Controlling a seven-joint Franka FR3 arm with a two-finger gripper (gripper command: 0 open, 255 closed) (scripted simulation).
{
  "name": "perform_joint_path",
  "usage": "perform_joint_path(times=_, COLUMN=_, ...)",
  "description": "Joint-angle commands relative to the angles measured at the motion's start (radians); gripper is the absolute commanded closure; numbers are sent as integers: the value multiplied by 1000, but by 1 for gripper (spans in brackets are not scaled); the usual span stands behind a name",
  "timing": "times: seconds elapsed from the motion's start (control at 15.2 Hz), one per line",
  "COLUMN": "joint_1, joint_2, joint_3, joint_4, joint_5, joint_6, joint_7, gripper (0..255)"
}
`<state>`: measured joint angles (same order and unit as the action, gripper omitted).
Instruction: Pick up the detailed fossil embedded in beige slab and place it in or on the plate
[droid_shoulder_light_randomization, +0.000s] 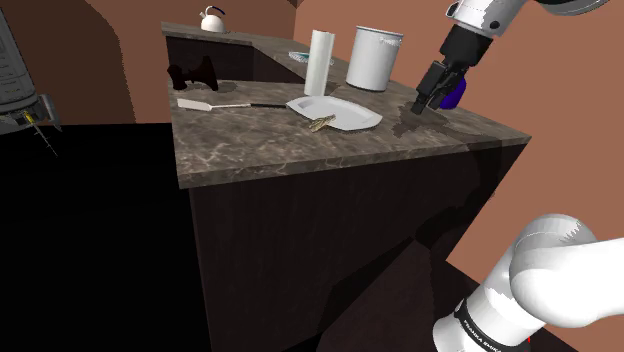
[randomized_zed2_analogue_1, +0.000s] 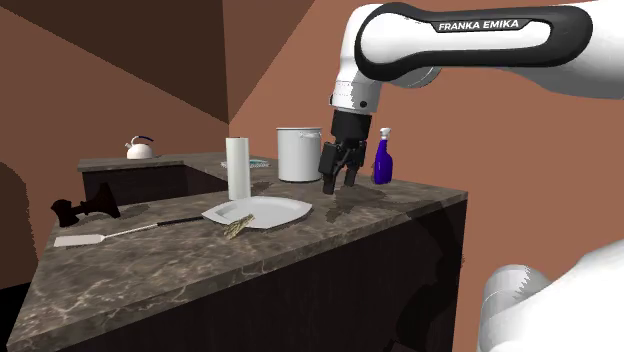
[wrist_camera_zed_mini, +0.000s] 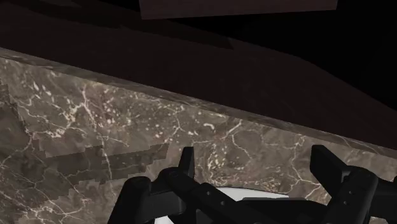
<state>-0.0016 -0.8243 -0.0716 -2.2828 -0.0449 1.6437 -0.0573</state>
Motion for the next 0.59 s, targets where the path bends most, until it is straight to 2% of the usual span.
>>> perform_joint_path(times=0.0, joint_1=0, joint_2=0, joint_3=0, joint_4=0, joint_5=0, joint_6=0, joint_7=0, gripper=0)
perform_joint_path(times=0.53, joint_1=94, joint_2=506, joint_3=117, joint_4=426, joint_5=-196, joint_6=-195, joint_7=-234, gripper=0)
